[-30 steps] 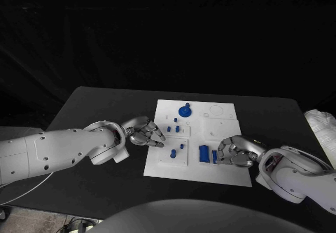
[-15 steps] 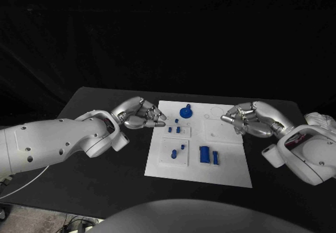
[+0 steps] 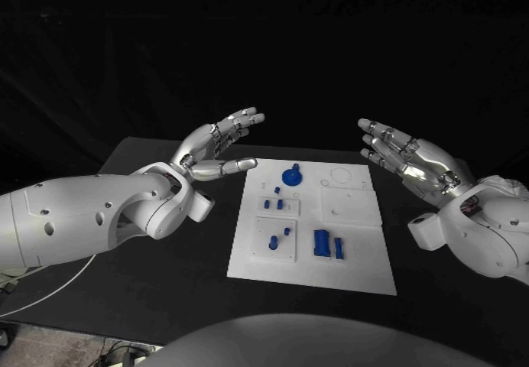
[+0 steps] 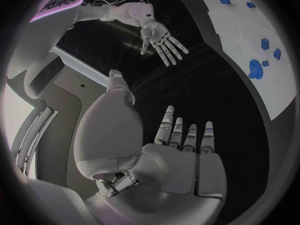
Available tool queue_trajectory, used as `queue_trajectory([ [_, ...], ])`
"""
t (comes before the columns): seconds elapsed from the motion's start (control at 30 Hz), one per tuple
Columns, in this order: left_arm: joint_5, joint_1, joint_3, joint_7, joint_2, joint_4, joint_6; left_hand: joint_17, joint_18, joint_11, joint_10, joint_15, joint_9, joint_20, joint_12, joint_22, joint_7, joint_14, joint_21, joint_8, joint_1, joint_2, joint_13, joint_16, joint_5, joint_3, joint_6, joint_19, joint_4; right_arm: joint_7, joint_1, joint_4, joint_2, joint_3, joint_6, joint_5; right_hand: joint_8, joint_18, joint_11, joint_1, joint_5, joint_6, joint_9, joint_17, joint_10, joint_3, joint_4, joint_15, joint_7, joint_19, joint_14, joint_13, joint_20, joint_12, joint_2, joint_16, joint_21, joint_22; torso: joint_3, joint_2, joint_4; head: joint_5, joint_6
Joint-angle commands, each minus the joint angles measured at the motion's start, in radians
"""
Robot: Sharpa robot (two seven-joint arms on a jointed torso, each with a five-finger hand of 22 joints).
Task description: Assemble the parts on the task board
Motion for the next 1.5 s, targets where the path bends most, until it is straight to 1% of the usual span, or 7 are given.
queue_trajectory([
  [0.03,0.096,-0.001,0.001,0.053,0.005,-0.003,0.023,-0.011,-0.015,-0.01,-0.01,-0.003,0.002,0.028,-0.008,-0.02,-0.01,-0.01,-0.011,-0.005,-0.004,0.0,-0.01,-0.009,-0.028,-0.001,-0.005,-0.006,-0.002,0.065,-0.003,-0.004,0.001,0.0,0.099,0.091,-0.007,0.015,-0.009,0.015,0.009,-0.009,-0.036,-0.003,-0.012,-0.011,0.001,-0.004,-0.009,-0.005,-0.003,-0.032,-0.002,-0.005,0.008,-0.003,-0.004,-0.004,0.0004,-0.001,0.0013,0.003,0.0],
  [0.1,0.1,-0.001,0.0,0.053,0.006,-0.004,0.025,-0.015,-0.008,-0.008,-0.009,0.0,0.003,0.048,-0.008,-0.029,-0.011,-0.007,-0.019,-0.007,-0.001,0.0,-0.016,-0.011,-0.053,0.0,-0.004,-0.008,-0.001,0.068,-0.004,-0.007,0.002,0.0,0.103,0.094,-0.008,0.023,-0.015,0.024,0.006,-0.006,-0.06,-0.003,-0.016,-0.019,0.0,-0.006,-0.011,-0.005,-0.003,-0.048,-0.003,-0.002,0.013,-0.003,-0.004,-0.004,0.0002,0.0,-0.0006,0.005,0.0],
  [0.17,0.039,-0.003,0.001,0.012,0.005,-0.004,0.0,-0.125,-0.077,0.109,-0.083,-0.034,-0.047,-0.073,-0.079,-0.176,0.054,-0.007,-0.058,-0.061,-0.458,0.101,-0.13,-0.087,-0.132,0.127,-0.231,-0.024,-0.131,0.017,-0.004,-0.006,0.002,0.001,0.029,0.039,-0.08,-0.068,-0.019,-0.412,-0.052,-0.116,-0.118,-0.003,-0.035,0.098,-0.121,-0.06,0.056,-0.005,-0.003,-0.118,-0.123,-0.046,-0.032,-0.003,-0.004,-0.004,0.0,0.0,0.0006,0.002,0.001],
  [0.2,0.043,-0.005,0.004,0.01,0.007,-0.006,-0.004,-0.125,-0.077,0.109,-0.083,-0.034,-0.047,-0.099,-0.097,-0.21,0.054,-0.007,-0.058,-0.061,-0.58,0.132,-0.156,-0.087,-0.132,0.157,-0.283,-0.024,-0.161,0.018,-0.006,-0.009,0.005,0.003,0.025,0.042,-0.08,-0.068,-0.019,-0.529,-0.052,-0.143,-0.135,-0.003,-0.035,0.127,-0.15,-0.144,0.056,-0.005,-0.003,-0.118,-0.154,-0.046,-0.048,-0.003,-0.004,-0.004,-0.0002,0.0,0.0004,0.001,0.003],
  [0.33,0.077,-0.023,0.027,0.0,0.025,-0.017,-0.039,-0.125,-0.077,0.109,-0.083,-0.034,-0.047,-0.221,-0.179,-0.292,0.054,-0.007,-0.058,-0.061,-0.877,0.224,-0.28,-0.087,-0.132,0.292,-0.407,-0.024,-0.233,0.021,-0.022,-0.028,0.031,0.02,-0.01,0.065,-0.08,-0.068,-0.019,-0.79,-0.052,-0.262,-0.211,-0.003,-0.035,0.249,-0.22,-0.144,0.056,-0.005,-0.003,-0.118,-0.293,-0.046,-0.125,-0.003,-0.004,-0.004,-0.0015,-0.002,-0.0009,-0.005,0.021],
  [0.83,0.364,-0.178,0.218,-0.088,0.184,-0.109,-0.336,-0.125,-0.077,0.109,-0.083,-0.034,-0.047,-0.221,-0.179,-0.37,0.054,-0.007,-0.058,-0.061,-1.15,0.312,-0.28,-0.087,-0.132,0.292,-0.523,-0.024,-0.306,0.058,-0.187,-0.228,0.295,0.2,-0.372,0.305,-0.08,-0.068,-0.019,-1.036,-0.052,-0.262,-0.211,-0.003,-0.035,0.249,-0.291,-0.144,0.056,-0.005,-0.003,-0.118,-0.293,-0.046,-0.125,-0.003,-0.004,-0.004,-0.016,-0.02,-0.0155,-0.075,0.216],
  [1.5,0.382,-0.188,0.231,-0.094,0.194,-0.115,-0.355,-0.125,-0.077,0.109,-0.083,-0.034,-0.047,-0.221,-0.179,-0.37,0.054,-0.007,-0.058,-0.061,-1.15,0.312,-0.28,-0.087,-0.132,0.292,-0.523,-0.024,-0.306,0.065,-0.219,-0.268,0.347,0.235,-0.444,0.353,-0.08,-0.068,-0.019,-1.036,-0.052,-0.262,-0.211,-0.003,-0.035,0.249,-0.291,-0.144,0.056,-0.005,-0.003,-0.118,-0.293,-0.046,-0.125,-0.003,-0.004,-0.004,-0.0202,-0.026,-0.0198,-0.095,0.273],
])
